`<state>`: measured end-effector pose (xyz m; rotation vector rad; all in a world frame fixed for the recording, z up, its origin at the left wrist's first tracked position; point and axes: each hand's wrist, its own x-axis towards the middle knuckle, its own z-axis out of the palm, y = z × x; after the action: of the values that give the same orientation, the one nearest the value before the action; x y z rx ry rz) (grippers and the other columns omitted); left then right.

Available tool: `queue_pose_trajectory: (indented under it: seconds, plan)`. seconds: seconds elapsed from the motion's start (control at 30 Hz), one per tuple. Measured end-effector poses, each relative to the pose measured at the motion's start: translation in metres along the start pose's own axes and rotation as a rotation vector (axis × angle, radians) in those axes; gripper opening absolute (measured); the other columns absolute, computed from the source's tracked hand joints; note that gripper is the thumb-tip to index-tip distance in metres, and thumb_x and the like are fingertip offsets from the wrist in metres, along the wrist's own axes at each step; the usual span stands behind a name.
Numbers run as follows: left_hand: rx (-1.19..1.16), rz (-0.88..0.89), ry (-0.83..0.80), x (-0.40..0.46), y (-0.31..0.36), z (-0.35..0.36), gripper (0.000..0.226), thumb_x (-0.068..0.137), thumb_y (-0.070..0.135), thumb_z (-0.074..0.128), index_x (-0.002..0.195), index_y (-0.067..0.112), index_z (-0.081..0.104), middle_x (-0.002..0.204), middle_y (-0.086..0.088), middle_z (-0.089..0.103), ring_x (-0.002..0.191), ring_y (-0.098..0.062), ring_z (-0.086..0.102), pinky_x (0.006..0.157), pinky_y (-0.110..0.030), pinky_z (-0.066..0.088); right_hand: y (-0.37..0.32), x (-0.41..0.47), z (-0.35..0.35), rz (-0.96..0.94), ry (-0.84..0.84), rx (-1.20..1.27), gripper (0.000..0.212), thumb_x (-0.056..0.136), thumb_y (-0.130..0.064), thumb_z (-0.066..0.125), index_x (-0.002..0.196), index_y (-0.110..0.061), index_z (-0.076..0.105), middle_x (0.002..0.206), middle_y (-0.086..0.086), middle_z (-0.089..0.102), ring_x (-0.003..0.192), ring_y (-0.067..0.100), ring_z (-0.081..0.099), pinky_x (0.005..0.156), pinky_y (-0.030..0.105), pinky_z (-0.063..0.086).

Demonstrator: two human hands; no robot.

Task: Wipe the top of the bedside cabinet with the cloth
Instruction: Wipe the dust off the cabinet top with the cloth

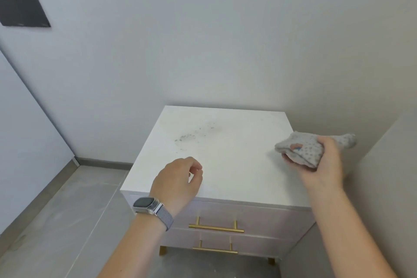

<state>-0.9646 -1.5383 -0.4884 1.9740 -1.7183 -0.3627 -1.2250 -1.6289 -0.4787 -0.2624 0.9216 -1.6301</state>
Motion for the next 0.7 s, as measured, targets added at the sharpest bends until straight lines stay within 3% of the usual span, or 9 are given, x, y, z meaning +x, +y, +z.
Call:
queue_pose_trajectory:
  seconds: [0.07, 0.13, 0.23, 0.33, 0.43, 0.53, 0.63, 0.7]
  plan:
    - [0.057, 0.05, -0.007, 0.0, -0.002, 0.007, 0.017, 0.09, 0.032, 0.047, 0.096, 0.029, 0.062, 0.096, 0.013, 0.066, 0.094, -0.009, 0.06, 0.08, -0.029, 0.05, -0.002, 0.027, -0.004, 0.015, 0.025, 0.054, 0.047, 0.073, -0.011, 0.054, 0.12, -0.015, 0.051, 0.125, 0.013, 0.057, 0.071, 0.025, 0.055, 0.072, 0.065, 0.051]
    - [0.123, 0.097, -0.038, 0.0, -0.002, 0.012, 0.022, 0.091, 0.034, 0.044, 0.102, 0.03, 0.063, 0.101, 0.013, 0.064, 0.104, -0.011, 0.054, 0.086, -0.029, 0.047, -0.001, 0.041, 0.001, -0.051, 0.046, 0.073, 0.043, 0.082, -0.004, 0.046, 0.121, -0.019, 0.048, 0.125, 0.012, 0.051, 0.075, 0.026, 0.053, 0.072, 0.067, 0.051]
    - [0.164, 0.113, -0.052, 0.007, 0.0, 0.015, 0.025, 0.092, 0.035, 0.043, 0.105, 0.029, 0.063, 0.106, 0.011, 0.063, 0.111, -0.014, 0.049, 0.091, -0.029, 0.043, 0.004, 0.056, 0.02, -0.241, 0.09, 0.028, 0.034, 0.085, 0.005, 0.035, 0.098, -0.024, 0.046, 0.116, 0.009, 0.049, 0.089, 0.029, 0.054, 0.074, 0.049, 0.054]
    - [0.202, 0.1, -0.058, 0.019, -0.002, 0.018, 0.025, 0.093, 0.034, 0.04, 0.106, 0.03, 0.062, 0.108, 0.011, 0.062, 0.109, -0.015, 0.05, 0.091, -0.028, 0.042, 0.009, 0.084, 0.044, -0.532, 0.144, -0.156, 0.042, 0.08, 0.003, 0.032, 0.112, -0.021, 0.045, 0.123, 0.008, 0.054, 0.096, 0.024, 0.058, 0.073, 0.034, 0.052]
    - [0.249, 0.118, -0.1, 0.025, -0.004, 0.022, 0.026, 0.094, 0.034, 0.037, 0.108, 0.03, 0.059, 0.111, 0.011, 0.06, 0.107, -0.014, 0.052, 0.089, -0.027, 0.042, 0.011, 0.122, 0.063, -0.7, 0.158, -0.699, 0.055, 0.081, 0.003, 0.037, 0.132, -0.015, 0.049, 0.128, 0.01, 0.06, 0.112, 0.024, 0.058, 0.094, 0.029, 0.043]
    - [0.264, 0.18, -0.158, 0.022, -0.003, 0.026, 0.028, 0.095, 0.038, 0.034, 0.114, 0.033, 0.054, 0.116, 0.015, 0.053, 0.109, -0.01, 0.048, 0.087, -0.023, 0.042, 0.015, 0.158, 0.069, -0.74, -0.029, -1.396, 0.057, 0.082, 0.009, 0.035, 0.135, -0.01, 0.048, 0.127, 0.019, 0.059, 0.116, 0.034, 0.054, 0.094, 0.032, 0.039]
    - [0.249, 0.199, -0.158, 0.019, -0.005, 0.025, 0.028, 0.094, 0.041, 0.034, 0.117, 0.037, 0.048, 0.119, 0.019, 0.046, 0.111, -0.005, 0.043, 0.084, -0.018, 0.04, 0.022, 0.184, 0.068, -0.523, -0.065, -1.911, 0.041, 0.088, -0.004, 0.04, 0.127, -0.005, 0.053, 0.132, 0.021, 0.056, 0.124, 0.038, 0.047, 0.108, 0.042, 0.031]
    - [0.228, 0.199, -0.156, 0.02, -0.005, 0.025, 0.027, 0.094, 0.041, 0.034, 0.117, 0.039, 0.047, 0.119, 0.021, 0.045, 0.11, -0.003, 0.042, 0.083, -0.018, 0.04, 0.031, 0.189, 0.066, -0.34, -0.031, -2.015, 0.04, 0.093, -0.017, 0.037, 0.127, -0.001, 0.052, 0.136, 0.021, 0.052, 0.128, 0.037, 0.044, 0.11, 0.042, 0.027]
